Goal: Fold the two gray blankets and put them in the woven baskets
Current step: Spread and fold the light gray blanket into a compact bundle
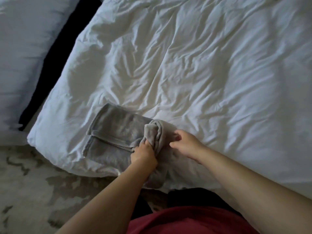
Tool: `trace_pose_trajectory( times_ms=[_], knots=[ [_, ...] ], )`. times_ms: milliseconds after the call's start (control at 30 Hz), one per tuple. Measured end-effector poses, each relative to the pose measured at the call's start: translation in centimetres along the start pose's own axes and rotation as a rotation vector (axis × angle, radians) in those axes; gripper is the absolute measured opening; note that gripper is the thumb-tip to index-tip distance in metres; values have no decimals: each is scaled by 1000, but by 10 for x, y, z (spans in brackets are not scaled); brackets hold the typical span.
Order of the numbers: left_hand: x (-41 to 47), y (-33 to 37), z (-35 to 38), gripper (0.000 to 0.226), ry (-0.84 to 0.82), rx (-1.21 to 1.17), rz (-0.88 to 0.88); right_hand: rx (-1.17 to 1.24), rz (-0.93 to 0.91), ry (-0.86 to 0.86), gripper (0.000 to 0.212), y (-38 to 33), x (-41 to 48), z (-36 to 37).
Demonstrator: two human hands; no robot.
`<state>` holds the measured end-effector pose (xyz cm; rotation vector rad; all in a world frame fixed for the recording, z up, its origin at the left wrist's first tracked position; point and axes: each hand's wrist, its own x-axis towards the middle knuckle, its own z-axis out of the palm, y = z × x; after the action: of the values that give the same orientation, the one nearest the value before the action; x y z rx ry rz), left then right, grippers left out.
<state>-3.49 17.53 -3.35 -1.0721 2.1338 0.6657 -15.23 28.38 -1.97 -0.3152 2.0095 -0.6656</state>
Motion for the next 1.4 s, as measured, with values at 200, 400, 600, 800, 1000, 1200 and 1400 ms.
trace_pose_trajectory(
  times_ms=[200, 400, 600, 800, 1000, 1200, 1400],
  knots=[
    [0, 2, 5, 27, 39, -251, 35, -315, -259, -52, 94, -8, 33, -28],
    [2, -11, 14, 18, 42, -285, 125, -234, -456, -305, 32, -14, 56, -19],
    [24, -29, -3, 18, -164, -743, -178, -235, -381, 27, 28, 0, 68, -4],
    [35, -26, -21, 17, -170, -656, -252, -292, -182, 153, 37, -4, 85, 26],
    [-10, 17, -16, 60, 360, 34, 140, -309, -64, 222, 42, -21, 93, 44],
    [21, -29, 15, 70, 94, 29, 295, -268, 47, 353, 63, -30, 94, 56],
    [58, -86, 19, 70, 22, -171, 540, 313, 506, 535, 65, -4, 55, 61]
  ],
)
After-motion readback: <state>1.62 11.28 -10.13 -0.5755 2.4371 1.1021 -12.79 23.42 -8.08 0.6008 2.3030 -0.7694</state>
